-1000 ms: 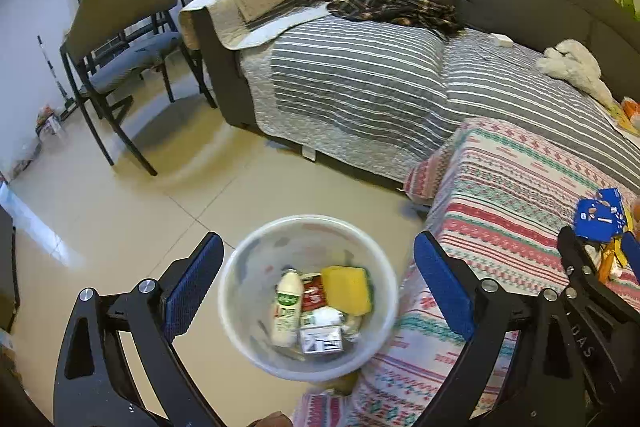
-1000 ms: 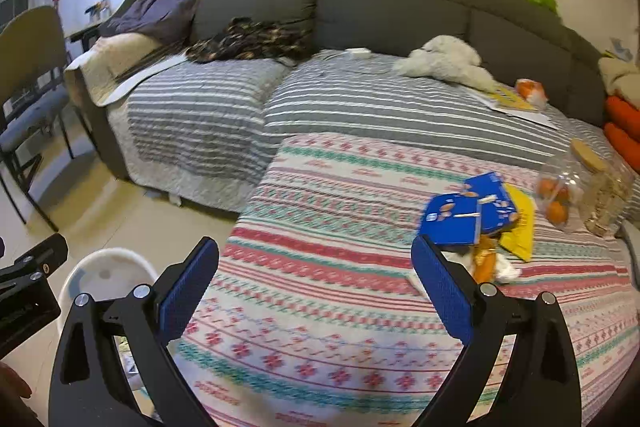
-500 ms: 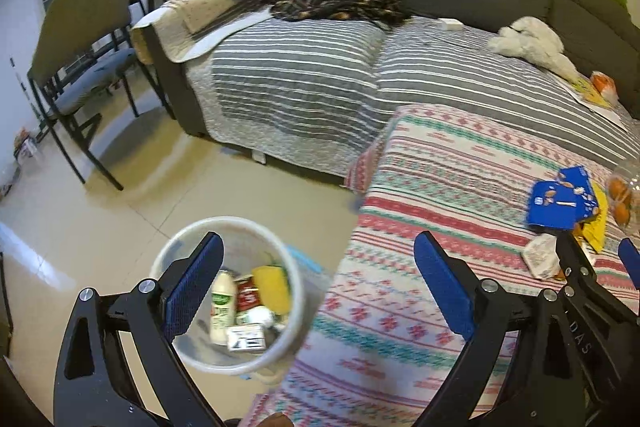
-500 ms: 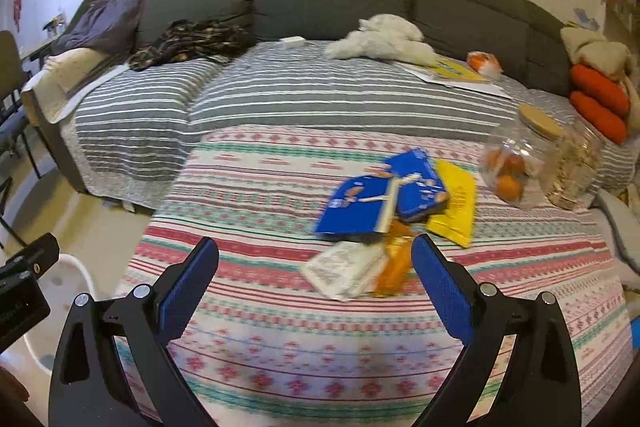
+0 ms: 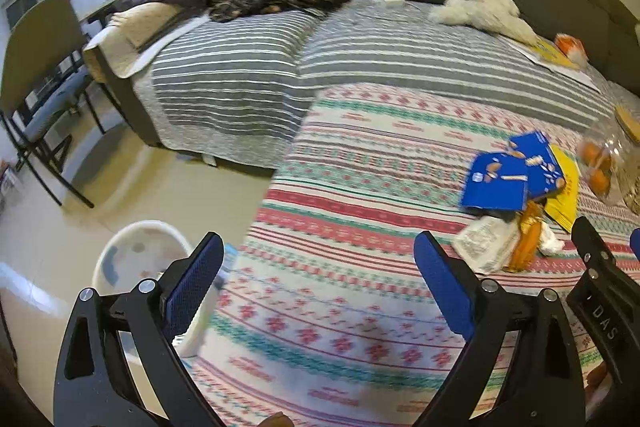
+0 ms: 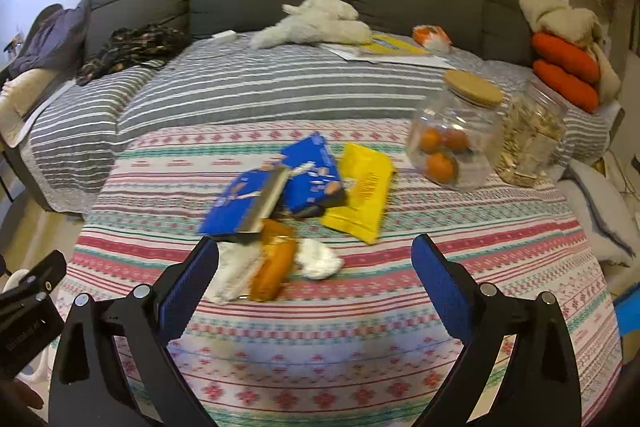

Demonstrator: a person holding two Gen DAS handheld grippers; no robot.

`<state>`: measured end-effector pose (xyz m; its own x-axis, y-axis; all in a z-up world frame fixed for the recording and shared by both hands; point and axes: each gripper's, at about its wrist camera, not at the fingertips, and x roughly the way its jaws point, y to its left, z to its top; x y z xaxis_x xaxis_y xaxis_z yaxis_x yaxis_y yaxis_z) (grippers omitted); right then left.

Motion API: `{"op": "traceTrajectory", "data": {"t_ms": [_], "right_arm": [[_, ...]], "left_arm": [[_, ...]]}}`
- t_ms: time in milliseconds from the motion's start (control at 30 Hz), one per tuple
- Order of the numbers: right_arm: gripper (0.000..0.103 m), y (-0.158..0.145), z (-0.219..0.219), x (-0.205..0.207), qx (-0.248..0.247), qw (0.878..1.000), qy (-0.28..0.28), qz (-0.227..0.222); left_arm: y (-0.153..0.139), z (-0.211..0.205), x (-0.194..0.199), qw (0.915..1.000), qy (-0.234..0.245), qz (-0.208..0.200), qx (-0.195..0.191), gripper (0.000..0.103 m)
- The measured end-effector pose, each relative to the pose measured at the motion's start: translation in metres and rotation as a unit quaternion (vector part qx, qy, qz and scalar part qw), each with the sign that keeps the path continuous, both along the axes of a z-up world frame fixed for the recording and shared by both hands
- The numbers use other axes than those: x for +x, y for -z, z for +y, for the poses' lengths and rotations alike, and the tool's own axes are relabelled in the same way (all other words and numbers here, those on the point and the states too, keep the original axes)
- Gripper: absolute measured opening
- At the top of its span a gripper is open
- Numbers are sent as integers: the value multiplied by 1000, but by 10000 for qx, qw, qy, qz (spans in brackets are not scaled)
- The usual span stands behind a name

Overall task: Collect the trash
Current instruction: 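Move both open tools back over the table trash, then grasp the large blue almond box with the left tool while the right grasps the small blue box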

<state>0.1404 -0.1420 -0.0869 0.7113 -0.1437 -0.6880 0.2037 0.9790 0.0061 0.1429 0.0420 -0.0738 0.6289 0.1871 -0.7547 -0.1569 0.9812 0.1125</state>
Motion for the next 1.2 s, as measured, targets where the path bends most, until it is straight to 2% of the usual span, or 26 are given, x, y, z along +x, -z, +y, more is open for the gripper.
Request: {"op": "traceTrajectory", "data": {"t_ms": [300, 500, 600, 633, 867, 967, 1033, 1067, 1133, 1167, 1200], "right_arm": [[94, 11, -62, 10, 301, 9981, 434, 306], [94, 5, -103, 14, 643, 9949, 726, 265], [94, 5, -118, 17, 806, 9930, 818, 274], [94, 5, -119, 19, 844, 9926, 825, 281], [94, 8, -121, 29, 1079, 9901, 807, 398], [94, 11, -121, 31, 1072, 9900, 784, 468], [94, 13, -122, 33, 1088, 9896, 796, 509], [94, 14, -123, 33, 1095, 9894, 802, 521], [94, 16, -123, 34, 1107, 9890, 817, 552], [94, 17, -123, 35, 1121, 9886, 819, 575], [94, 18, -122, 36, 1139, 9883, 820, 592]], "left_arm": [[30, -52, 25, 9964, 721, 439, -34, 92], [44, -85, 62, 9818, 1625, 872, -452, 92], [40, -95, 87, 9751, 1836, 1006, -736, 94], [40, -99, 99, 9705, 1919, 1137, -912, 96], [69, -119, 151, 9533, 1968, 1854, -1346, 96], [86, -117, 167, 9505, 1784, 2119, -1407, 96], [92, -110, 172, 9460, 1654, 2206, -1706, 95], [90, -107, 173, 9462, 1606, 2141, -1817, 89], [86, -106, 173, 9472, 1632, 2133, -1753, 74], [84, -107, 170, 9465, 1719, 2130, -1708, 69], [81, -106, 167, 9453, 1775, 2114, -1735, 68]]}}
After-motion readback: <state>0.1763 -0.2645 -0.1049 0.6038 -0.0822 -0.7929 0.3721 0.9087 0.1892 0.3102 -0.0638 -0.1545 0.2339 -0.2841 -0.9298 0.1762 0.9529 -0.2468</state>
